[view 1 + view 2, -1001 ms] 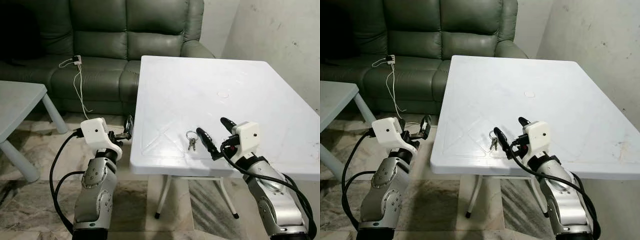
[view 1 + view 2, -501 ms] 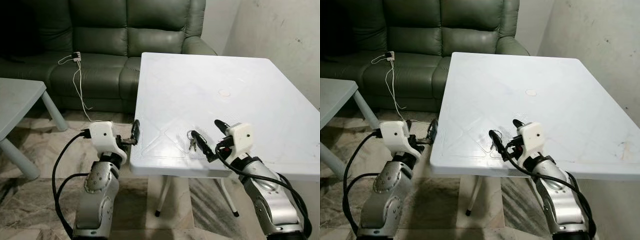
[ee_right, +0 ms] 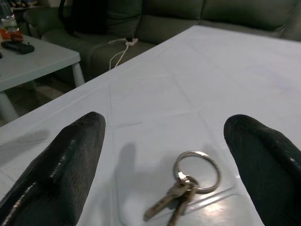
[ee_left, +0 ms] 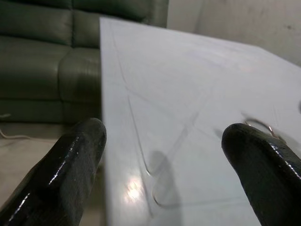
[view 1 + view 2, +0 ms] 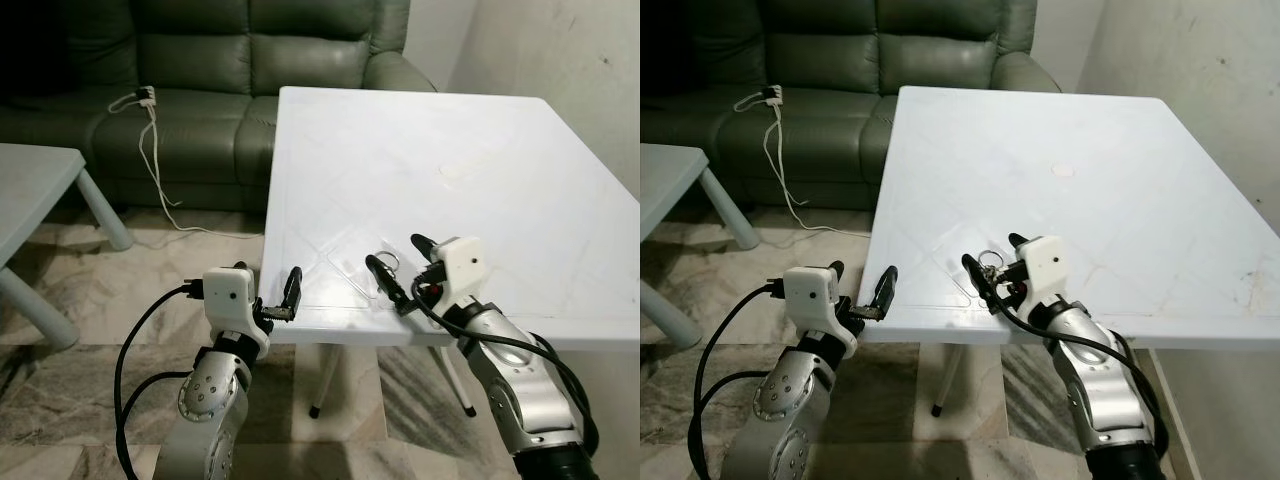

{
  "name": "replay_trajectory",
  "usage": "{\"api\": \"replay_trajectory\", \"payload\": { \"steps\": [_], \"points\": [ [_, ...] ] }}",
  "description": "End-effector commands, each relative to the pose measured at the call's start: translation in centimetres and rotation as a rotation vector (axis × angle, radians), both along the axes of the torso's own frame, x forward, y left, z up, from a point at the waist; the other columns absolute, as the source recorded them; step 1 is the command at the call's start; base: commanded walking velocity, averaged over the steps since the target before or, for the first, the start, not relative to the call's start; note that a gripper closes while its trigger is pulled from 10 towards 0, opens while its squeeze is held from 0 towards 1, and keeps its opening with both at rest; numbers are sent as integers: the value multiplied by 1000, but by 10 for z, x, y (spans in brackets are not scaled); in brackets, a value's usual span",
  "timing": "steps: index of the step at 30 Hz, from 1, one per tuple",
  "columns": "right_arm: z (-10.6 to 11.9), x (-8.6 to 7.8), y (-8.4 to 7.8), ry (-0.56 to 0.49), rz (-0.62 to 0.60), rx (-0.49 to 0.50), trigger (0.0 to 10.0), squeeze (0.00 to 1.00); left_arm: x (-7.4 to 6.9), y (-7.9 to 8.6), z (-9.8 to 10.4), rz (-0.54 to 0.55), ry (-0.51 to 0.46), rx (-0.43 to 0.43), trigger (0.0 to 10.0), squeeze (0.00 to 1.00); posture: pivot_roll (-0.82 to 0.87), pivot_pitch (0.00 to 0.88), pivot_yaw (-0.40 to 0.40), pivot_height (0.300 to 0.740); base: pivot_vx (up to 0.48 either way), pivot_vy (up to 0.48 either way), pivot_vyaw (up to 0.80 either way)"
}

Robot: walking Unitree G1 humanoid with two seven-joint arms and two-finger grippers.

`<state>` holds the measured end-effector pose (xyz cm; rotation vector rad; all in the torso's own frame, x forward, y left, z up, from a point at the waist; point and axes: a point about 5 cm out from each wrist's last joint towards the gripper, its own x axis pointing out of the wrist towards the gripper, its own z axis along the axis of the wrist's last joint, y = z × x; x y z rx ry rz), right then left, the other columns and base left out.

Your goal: Hang keys on a hook

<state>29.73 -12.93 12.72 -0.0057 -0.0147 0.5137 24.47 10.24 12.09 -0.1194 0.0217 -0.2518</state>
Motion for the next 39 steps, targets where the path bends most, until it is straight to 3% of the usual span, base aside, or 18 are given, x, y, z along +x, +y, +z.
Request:
{"api": "replay_trajectory", "payload": {
  "steps": [1,8,19,31,39],
  "points": [
    [-1,3,2,25,-16,-7,10000,0,-4,-4,4,-28,-11,21,10000,0,49,137,-93,740,0,0,0],
    [-5,3,19,78,-71,35,10000,0,-13,-11,4,-71,-5,48,10000,0,54,163,-89,740,0,0,0],
    [-10,-9,38,153,-261,43,10000,0,-21,-11,5,-72,22,53,10000,0,64,203,-81,740,0,0,0],
    [-6,-10,36,142,-361,9,10000,0,-24,-11,5,-69,42,51,10000,0,64,214,-79,740,0,0,0],
    [-3,-8,37,129,-353,10,9686,0,-23,-12,6,-64,43,47,10000,0,65,211,-81,740,0,0,0]
  ]
}}
